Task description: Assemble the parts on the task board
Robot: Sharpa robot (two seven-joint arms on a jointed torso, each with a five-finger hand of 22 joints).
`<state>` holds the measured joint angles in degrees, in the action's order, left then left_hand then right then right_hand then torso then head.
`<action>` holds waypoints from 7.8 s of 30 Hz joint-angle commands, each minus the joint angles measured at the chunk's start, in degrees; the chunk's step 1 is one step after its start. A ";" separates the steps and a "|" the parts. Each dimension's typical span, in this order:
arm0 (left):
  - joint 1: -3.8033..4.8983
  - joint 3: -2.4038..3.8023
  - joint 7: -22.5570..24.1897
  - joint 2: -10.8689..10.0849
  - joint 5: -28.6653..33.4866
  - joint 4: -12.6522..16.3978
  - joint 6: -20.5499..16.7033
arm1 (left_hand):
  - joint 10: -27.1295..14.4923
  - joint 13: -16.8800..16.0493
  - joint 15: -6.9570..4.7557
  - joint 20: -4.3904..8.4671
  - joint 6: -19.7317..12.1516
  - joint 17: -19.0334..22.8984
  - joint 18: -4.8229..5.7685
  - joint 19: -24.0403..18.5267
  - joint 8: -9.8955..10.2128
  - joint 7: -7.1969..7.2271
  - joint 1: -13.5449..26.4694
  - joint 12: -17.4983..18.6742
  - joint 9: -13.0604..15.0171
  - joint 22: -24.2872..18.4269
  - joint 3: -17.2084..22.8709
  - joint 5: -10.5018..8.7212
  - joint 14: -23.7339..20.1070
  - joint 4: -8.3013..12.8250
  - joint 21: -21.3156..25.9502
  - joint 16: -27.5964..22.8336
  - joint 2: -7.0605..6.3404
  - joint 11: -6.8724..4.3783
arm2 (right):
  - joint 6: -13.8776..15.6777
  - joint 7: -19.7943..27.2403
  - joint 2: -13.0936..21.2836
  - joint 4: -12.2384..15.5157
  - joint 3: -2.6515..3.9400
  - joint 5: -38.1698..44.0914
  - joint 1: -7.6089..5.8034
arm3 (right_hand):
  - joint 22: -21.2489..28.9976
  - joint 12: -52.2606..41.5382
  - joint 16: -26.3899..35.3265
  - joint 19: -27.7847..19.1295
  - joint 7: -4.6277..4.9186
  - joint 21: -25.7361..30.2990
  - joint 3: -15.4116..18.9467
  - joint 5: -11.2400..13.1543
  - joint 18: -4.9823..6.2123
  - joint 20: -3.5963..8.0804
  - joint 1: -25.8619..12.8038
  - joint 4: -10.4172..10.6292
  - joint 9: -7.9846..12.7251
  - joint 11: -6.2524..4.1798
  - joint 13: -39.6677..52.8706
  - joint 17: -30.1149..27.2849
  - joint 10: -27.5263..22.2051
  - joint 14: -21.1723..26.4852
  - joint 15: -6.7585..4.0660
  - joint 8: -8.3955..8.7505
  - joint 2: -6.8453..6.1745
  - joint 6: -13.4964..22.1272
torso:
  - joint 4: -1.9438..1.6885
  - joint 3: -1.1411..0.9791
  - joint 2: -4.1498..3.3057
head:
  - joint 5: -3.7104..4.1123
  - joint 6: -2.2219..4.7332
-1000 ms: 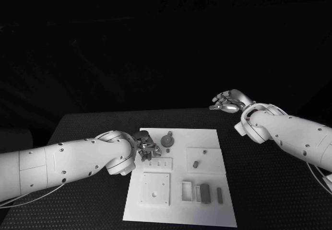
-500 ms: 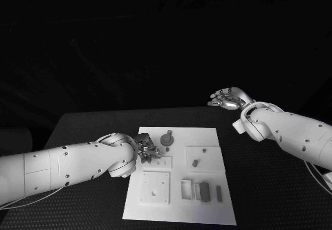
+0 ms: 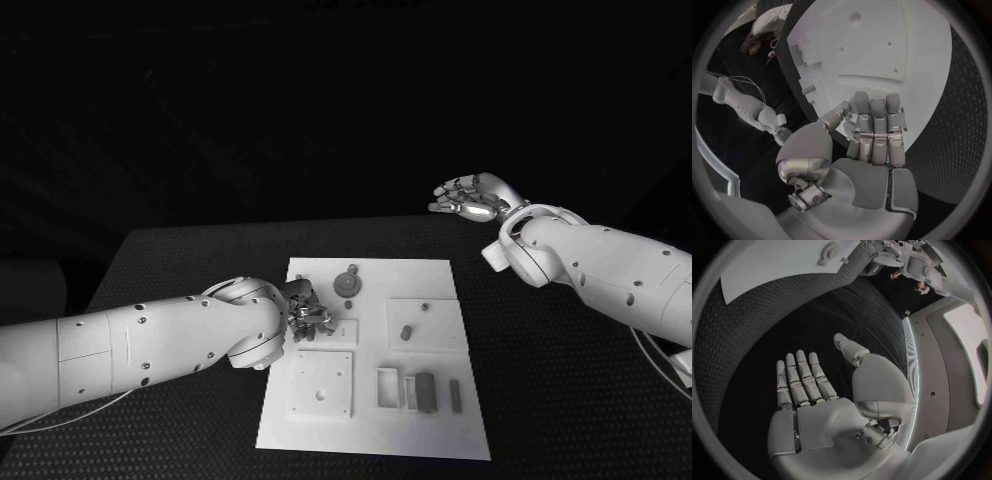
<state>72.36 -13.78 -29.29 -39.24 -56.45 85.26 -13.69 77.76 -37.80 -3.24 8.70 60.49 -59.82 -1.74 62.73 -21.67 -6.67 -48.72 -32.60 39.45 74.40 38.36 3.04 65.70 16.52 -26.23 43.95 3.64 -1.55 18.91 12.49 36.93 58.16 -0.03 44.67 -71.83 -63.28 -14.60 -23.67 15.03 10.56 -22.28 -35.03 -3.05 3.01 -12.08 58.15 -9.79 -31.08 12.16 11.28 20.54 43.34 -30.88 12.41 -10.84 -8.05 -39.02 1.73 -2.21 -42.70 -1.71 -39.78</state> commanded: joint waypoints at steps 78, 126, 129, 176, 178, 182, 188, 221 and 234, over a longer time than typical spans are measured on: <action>-0.13 0.07 -1.27 2.73 -5.12 -1.80 6.26 | -0.83 0.39 -1.01 1.12 8.39 8.09 -1.00 1.82 -0.28 5.80 6.00 -6.35 2.92 1.76 1.20 8.39 -0.96 0.19 -0.91 11.38 1.68 -3.29 | -3.50 1.38 -0.65 -0.27 0.00 -0.51 0.12 | -1.77 2.40 1.41 -1.60 2.63 0.93 0.93 0.18 -0.80 -0.11 0.81 1.09 0.67 0.23 -3.09 -0.72 2.51 -0.63 1.47 -1.23 0.04 0.76 | 0.06 -0.05 0.07 | -0.06 -0.88; -0.12 0.09 -1.23 2.07 -4.72 -2.60 6.09 | -2.37 2.41 -1.19 1.26 6.56 13.13 -0.95 1.24 0.20 5.21 11.30 -6.26 3.17 1.22 -5.04 -0.19 -3.23 -6.04 0.24 13.70 -8.71 -2.73 | -3.71 1.23 -0.46 -0.21 0.00 -0.50 0.40 | -3.27 3.65 2.52 -3.23 3.10 1.54 1.20 0.18 -1.57 -0.36 0.97 1.82 1.33 0.71 -4.80 -1.20 2.84 0.37 2.53 -1.46 -0.56 1.53 | 0.02 0.00 0.05 | 0.18 -0.96; -0.12 0.10 -1.10 2.08 -4.37 -2.53 5.83 | -2.40 2.43 -1.19 1.24 6.53 13.19 -0.93 1.22 0.21 5.19 11.28 -6.26 3.18 1.23 -5.18 -0.19 -3.26 -6.02 0.27 13.74 -8.86 -2.72 | -3.67 1.26 -0.51 -0.26 0.00 -0.50 0.42 | -3.30 3.66 2.52 -3.24 3.10 1.54 1.20 0.18 -1.57 -0.36 0.97 1.84 1.33 0.71 -4.82 -1.20 2.85 0.36 2.53 -1.47 -0.54 1.53 | 0.03 0.05 0.05 | 0.12 -0.95; 1.35 0.44 -0.69 5.14 -4.10 -3.59 10.84 | -4.35 3.41 -0.66 0.74 2.14 17.27 -0.74 0.77 3.24 3.35 10.59 -6.62 2.38 1.15 -7.50 -0.27 -5.28 -7.07 2.40 14.82 -8.41 -1.25 | -4.32 0.58 -0.93 -0.77 -0.05 -0.09 0.84 | -3.69 3.80 2.50 -3.32 3.07 1.54 1.23 0.18 -1.62 -0.32 1.10 1.93 1.42 0.72 -5.11 -1.17 3.05 0.23 2.58 -1.64 -0.65 1.54 | 0.05 -0.05 0.06 | 0.61 -0.46; 1.35 0.43 -0.80 5.20 -4.22 -3.85 11.05 | -4.29 3.33 -0.75 0.80 2.30 17.32 -0.79 0.91 3.23 3.44 11.04 -6.79 2.40 1.22 -7.68 -0.27 -5.20 -7.50 2.35 15.05 -8.88 -1.34 | -4.32 0.57 -0.92 -0.76 -0.05 -0.08 0.84 | -3.70 3.80 2.50 -3.32 3.07 1.54 1.23 0.18 -1.62 -0.32 1.10 1.94 1.42 0.72 -5.12 -1.17 3.06 0.23 2.58 -1.64 -0.65 1.54 | 0.02 -0.04 0.04 | 0.66 -0.46; 1.33 0.42 -0.81 5.25 -4.71 -4.21 11.10 | -4.22 3.05 -1.03 1.04 2.73 17.64 -0.91 1.03 3.29 3.70 12.04 -7.42 2.47 1.52 -10.67 -0.18 -5.16 -6.05 2.26 15.86 -7.15 -1.59 | -4.35 0.57 -0.92 -0.73 -0.05 -0.06 0.84 | -3.72 3.81 2.50 -3.32 3.07 1.54 1.24 0.18 -1.62 -0.32 1.10 1.96 1.43 0.72 -5.14 -1.17 3.07 0.23 2.58 -1.65 -0.66 1.54 | 0.00 0.02 0.04 | 0.76 -0.53; 1.32 0.41 -0.76 5.07 -4.72 -4.36 11.45 | -3.68 2.78 -1.34 1.30 3.57 17.83 -1.00 1.62 3.07 4.06 12.10 -8.12 2.59 1.63 -11.54 -0.19 -4.68 -5.48 1.97 16.65 -6.46 -1.96 | -4.44 0.55 -0.91 -0.74 -0.05 -0.05 0.84 | -3.75 3.82 2.51 -3.31 3.08 1.54 1.24 0.18 -1.62 -0.32 1.09 1.99 1.44 0.73 -5.17 -1.18 3.09 0.23 2.58 -1.66 -0.65 1.54 | -0.03 0.04 0.05 | 0.83 -0.69; 1.15 0.33 -1.41 5.20 -5.37 -5.66 12.42 | -3.68 2.58 -1.57 1.52 3.62 18.28 -0.93 1.87 3.44 4.12 11.68 -8.66 2.46 1.64 -12.07 -0.19 -4.65 -4.58 1.80 17.34 -5.67 -2.06 | -4.62 0.49 -1.05 -0.77 -0.05 0.08 0.87 | -3.97 3.91 2.55 -3.33 3.13 1.57 1.27 0.18 -1.63 -0.30 1.05 2.15 1.51 0.75 -5.36 -1.18 3.21 0.25 2.57 -1.76 -0.66 1.57 | -0.03 0.03 0.04 | 0.92 -0.84; 1.03 0.30 -1.32 5.62 -5.29 -6.16 12.73 | -3.84 2.59 -1.57 1.55 3.12 18.50 -0.88 1.79 3.90 3.93 11.68 -8.72 2.26 1.61 -12.23 -0.19 -4.81 -4.38 1.85 17.49 -5.54 -1.91 | -4.74 0.50 -1.13 -0.74 -0.05 0.08 0.87 | -4.05 3.94 2.57 -3.35 3.15 1.59 1.29 0.18 -1.64 -0.30 1.05 2.20 1.53 0.76 -5.43 -1.19 3.27 0.26 2.57 -1.80 -0.65 1.57 | 0.00 0.03 0.05 | 0.92 -0.85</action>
<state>73.43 -13.49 -30.76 -33.76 -61.62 79.01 -1.84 73.81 -35.14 -4.50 10.13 63.96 -41.39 -2.20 64.20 -18.07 -2.64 -36.87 -40.94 41.80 74.95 26.26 3.04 61.00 11.86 -24.23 61.19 -2.49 -3.69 15.04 12.64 35.87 57.34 -0.09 44.36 -70.98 -67.28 -10.85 -21.39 11.88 10.49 -21.04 -33.76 -3.06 2.18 -12.38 59.07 -7.90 -29.59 13.00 5.93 19.44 46.18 -30.72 14.64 -12.30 -8.52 -37.88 1.71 -2.17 -42.64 -0.75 -40.65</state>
